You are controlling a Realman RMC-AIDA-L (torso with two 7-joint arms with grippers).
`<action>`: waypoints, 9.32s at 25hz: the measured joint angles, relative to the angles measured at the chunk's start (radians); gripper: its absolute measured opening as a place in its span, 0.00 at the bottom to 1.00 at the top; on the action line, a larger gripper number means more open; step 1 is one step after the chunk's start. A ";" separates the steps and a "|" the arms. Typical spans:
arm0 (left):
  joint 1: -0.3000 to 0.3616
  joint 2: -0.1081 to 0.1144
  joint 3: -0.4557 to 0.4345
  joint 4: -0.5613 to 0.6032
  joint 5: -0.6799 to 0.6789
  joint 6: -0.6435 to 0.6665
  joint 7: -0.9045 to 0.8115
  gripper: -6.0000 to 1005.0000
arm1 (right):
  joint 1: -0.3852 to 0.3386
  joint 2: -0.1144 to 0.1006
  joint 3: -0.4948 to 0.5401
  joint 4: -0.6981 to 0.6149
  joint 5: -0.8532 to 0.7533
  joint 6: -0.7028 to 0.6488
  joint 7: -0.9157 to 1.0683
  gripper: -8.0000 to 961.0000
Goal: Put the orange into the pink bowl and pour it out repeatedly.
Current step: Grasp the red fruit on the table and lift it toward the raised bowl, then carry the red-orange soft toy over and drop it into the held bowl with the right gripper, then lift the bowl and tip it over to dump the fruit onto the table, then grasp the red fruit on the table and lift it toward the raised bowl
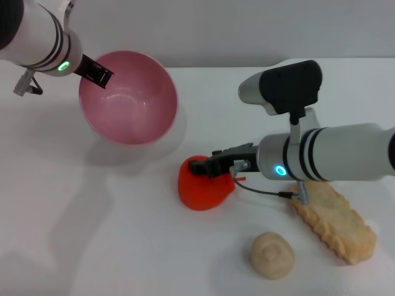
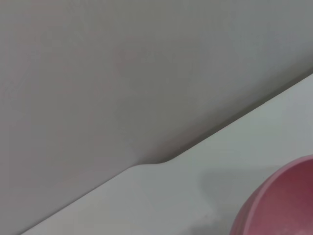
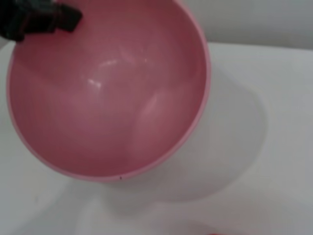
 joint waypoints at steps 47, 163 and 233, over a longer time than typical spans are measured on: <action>0.008 -0.002 0.013 -0.011 -0.006 0.025 0.027 0.05 | -0.168 -0.004 0.115 -0.567 -0.115 0.196 -0.078 0.06; -0.018 -0.007 0.210 0.044 0.057 0.110 -0.201 0.05 | -0.489 -0.006 0.369 -0.616 -0.435 -0.077 0.050 0.62; -0.101 0.000 -0.024 -0.163 -0.038 -0.004 -0.001 0.05 | -0.258 -0.003 -0.143 -0.598 -0.703 0.528 0.647 0.62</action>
